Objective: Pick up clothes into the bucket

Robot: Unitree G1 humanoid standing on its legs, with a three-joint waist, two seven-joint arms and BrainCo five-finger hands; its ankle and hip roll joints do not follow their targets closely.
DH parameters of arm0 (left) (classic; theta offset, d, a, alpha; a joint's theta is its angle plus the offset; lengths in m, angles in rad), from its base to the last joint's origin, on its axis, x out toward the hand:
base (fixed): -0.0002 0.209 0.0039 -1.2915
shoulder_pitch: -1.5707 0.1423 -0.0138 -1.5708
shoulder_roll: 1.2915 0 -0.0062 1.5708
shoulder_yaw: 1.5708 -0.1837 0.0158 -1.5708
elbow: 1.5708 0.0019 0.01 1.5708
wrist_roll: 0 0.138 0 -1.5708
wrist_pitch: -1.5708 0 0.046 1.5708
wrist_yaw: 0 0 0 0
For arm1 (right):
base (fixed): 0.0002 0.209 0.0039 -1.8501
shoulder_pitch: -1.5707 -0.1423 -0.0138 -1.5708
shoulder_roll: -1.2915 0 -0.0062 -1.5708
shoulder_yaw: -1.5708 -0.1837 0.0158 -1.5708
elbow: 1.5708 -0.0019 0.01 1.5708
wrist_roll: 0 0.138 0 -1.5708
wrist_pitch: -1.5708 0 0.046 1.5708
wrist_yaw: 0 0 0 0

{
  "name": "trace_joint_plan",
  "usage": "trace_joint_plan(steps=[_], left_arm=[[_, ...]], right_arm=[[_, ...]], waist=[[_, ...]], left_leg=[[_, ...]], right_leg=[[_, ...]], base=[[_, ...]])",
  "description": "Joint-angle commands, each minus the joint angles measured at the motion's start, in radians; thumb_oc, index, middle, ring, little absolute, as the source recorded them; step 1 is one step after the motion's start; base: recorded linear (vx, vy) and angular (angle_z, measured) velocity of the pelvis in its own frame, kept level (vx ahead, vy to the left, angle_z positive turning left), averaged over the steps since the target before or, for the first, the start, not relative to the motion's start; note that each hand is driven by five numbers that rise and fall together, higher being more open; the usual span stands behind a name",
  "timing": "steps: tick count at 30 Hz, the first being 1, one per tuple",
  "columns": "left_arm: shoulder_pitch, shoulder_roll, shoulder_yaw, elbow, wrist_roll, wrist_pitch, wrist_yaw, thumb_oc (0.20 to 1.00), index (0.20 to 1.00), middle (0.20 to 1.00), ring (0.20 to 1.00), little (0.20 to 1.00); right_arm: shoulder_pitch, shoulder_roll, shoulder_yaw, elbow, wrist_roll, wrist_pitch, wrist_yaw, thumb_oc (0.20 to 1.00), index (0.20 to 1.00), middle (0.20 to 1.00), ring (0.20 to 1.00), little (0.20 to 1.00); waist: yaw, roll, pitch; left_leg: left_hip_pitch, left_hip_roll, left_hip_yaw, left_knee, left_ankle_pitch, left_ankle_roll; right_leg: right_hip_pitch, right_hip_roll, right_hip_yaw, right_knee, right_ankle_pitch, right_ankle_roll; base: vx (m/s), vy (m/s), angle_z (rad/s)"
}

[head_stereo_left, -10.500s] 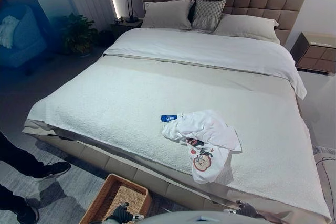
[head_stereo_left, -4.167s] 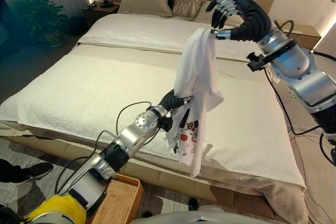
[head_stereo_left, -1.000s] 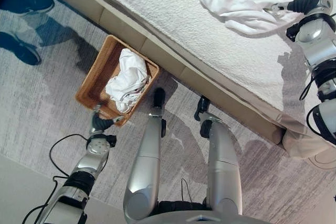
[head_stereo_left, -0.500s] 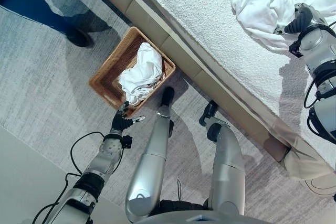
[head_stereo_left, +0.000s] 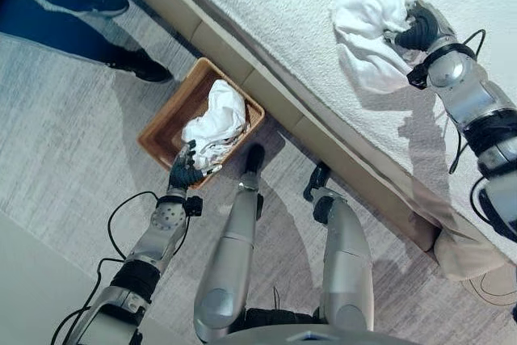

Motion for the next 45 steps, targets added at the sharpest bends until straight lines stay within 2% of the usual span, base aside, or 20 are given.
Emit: trace_joint_plan(steps=[1,5,7,8,12,15,20,25,27,35,37,45], left_arm=[[0.036,0.049,0.054,-0.097,0.042,-0.054,0.011,1.000,1.000,1.000,1.000,1.000],[0.017,0.109,0.069,-0.169,0.068,-0.055,-0.015,1.000,1.000,1.000,1.000,1.000],[0.010,0.119,0.076,-0.201,0.080,-0.056,-0.041,1.000,1.000,1.000,1.000,1.000],[0.010,0.120,0.075,-0.201,0.080,-0.056,-0.041,1.000,1.000,1.000,1.000,1.000],[0.016,0.131,0.093,-0.258,0.096,-0.048,-0.086,1.000,1.000,1.000,1.000,1.000],[0.026,0.141,0.099,-0.299,0.054,-0.041,-0.145,1.000,1.000,1.000,1.000,1.000],[0.039,0.200,0.077,-0.391,0.007,-0.027,-0.251,1.000,1.000,1.000,1.000,1.000],[-0.039,0.274,-0.032,-0.456,-0.039,-0.014,-0.352,1.000,1.000,1.000,1.000,1.000],[-0.069,0.280,-0.072,-0.468,-0.050,-0.009,-0.380,1.000,1.000,1.000,1.000,1.000],[-0.190,0.252,-0.208,-0.452,-0.020,-0.005,-0.408,1.000,1.000,1.000,1.000,1.000],[-0.246,0.212,-0.260,-0.432,-0.009,-0.005,-0.406,1.000,1.000,1.000,1.000,1.000],[-0.286,0.131,-0.296,-0.408,0.015,-0.002,-0.392,1.000,1.000,1.000,1.000,1.000]], right_arm=[[0.011,-0.124,-0.085,-0.102,-0.026,-0.044,-0.073,0.200,0.200,0.200,0.200,0.200],[0.152,-0.152,-0.209,-0.238,-0.046,-0.056,-0.080,0.200,0.200,0.200,0.200,0.200],[0.253,-0.145,-0.276,-0.307,-0.043,-0.065,-0.050,0.200,0.200,0.200,0.200,0.200],[0.257,-0.145,-0.280,-0.309,-0.043,-0.064,-0.050,0.200,0.200,0.200,0.200,0.200],[0.401,-0.118,-0.347,-0.398,-0.020,-0.076,0.017,0.200,0.200,0.200,0.200,0.200],[0.494,-0.085,-0.369,-0.458,0.095,-0.088,0.109,0.200,0.200,0.200,0.200,0.200],[0.551,-0.120,-0.327,-0.568,0.236,-0.085,0.266,0.200,0.200,0.200,0.200,0.200],[0.534,-0.172,-0.250,-0.681,0.373,-0.072,0.388,0.200,0.200,0.200,0.200,0.200],[0.521,-0.181,-0.226,-0.703,0.395,-0.071,0.405,0.200,0.200,0.200,0.200,0.200],[0.470,-0.189,-0.165,-0.787,0.493,-0.068,0.463,0.200,0.200,0.200,0.200,0.200],[0.460,-0.168,-0.151,-0.814,0.533,-0.072,0.467,0.200,0.200,0.200,0.200,0.200],[0.471,-0.128,-0.143,-0.854,0.624,-0.062,0.510,0.200,0.200,0.200,0.200,0.200]], waist=[[-0.056,-0.025,-0.019],[-0.083,-0.036,-0.041],[-0.104,-0.045,-0.100],[-0.103,-0.046,-0.102],[-0.119,-0.051,-0.197],[-0.122,-0.051,-0.257],[-0.124,-0.053,-0.337],[-0.132,-0.055,-0.410],[-0.135,-0.057,-0.430],[-0.146,-0.056,-0.468],[-0.155,-0.053,-0.478],[-0.160,-0.053,-0.485]], left_leg=[[0.108,0.029,0.009,0.000,-0.071,-0.002],[0.243,0.040,0.033,-0.049,-0.077,-0.001],[0.319,0.052,0.057,-0.076,-0.092,-0.002],[0.318,0.051,0.057,-0.081,-0.086,-0.002],[0.414,0.065,0.088,-0.137,-0.091,-0.005],[0.475,0.071,0.099,-0.164,-0.093,-0.009],[0.567,0.085,0.114,-0.217,-0.093,-0.016],[0.641,0.100,0.126,-0.285,-0.081,-0.024],[0.661,0.104,0.131,-0.294,-0.083,-0.025],[0.692,0.105,0.133,-0.295,-0.096,-0.025],[0.700,0.105,0.133,-0.298,-0.098,-0.025],[0.706,0.104,0.123,-0.304,-0.098,-0.024]], right_leg=[[0.153,-0.003,0.030,-0.079,0.000,0.082],[0.278,0.012,0.042,-0.136,0.015,0.092],[0.353,0.027,0.050,-0.181,0.019,0.098],[0.353,0.027,0.050,-0.186,0.026,0.098],[0.445,0.052,0.062,-0.276,0.041,0.107],[0.507,0.063,0.061,-0.313,0.039,0.111],[0.605,0.074,0.062,-0.367,0.033,0.106],[0.676,0.082,0.048,-0.419,0.039,0.102],[0.699,0.083,0.046,-0.430,0.038,0.101],[0.745,0.086,0.044,-0.453,0.030,0.097],[0.754,0.085,0.040,-0.451,0.026,0.097],[0.763,0.082,0.037,-0.454,0.023,0.097]], base=[[0.02,0.018,-0.34],[0.05,0.017,-0.31],[0.11,0.007,-0.31],[0.09,0.007,-0.20],[0.12,-0.016,-0.33],[0.11,-0.040,-0.28],[0.10,-0.039,-0.05],[0.10,-0.026,0.04],[0.09,-0.015,0.04],[0.04,-0.005,-0.01],[0.03,0.010,0.00],[0.00,0.001,0.00]])
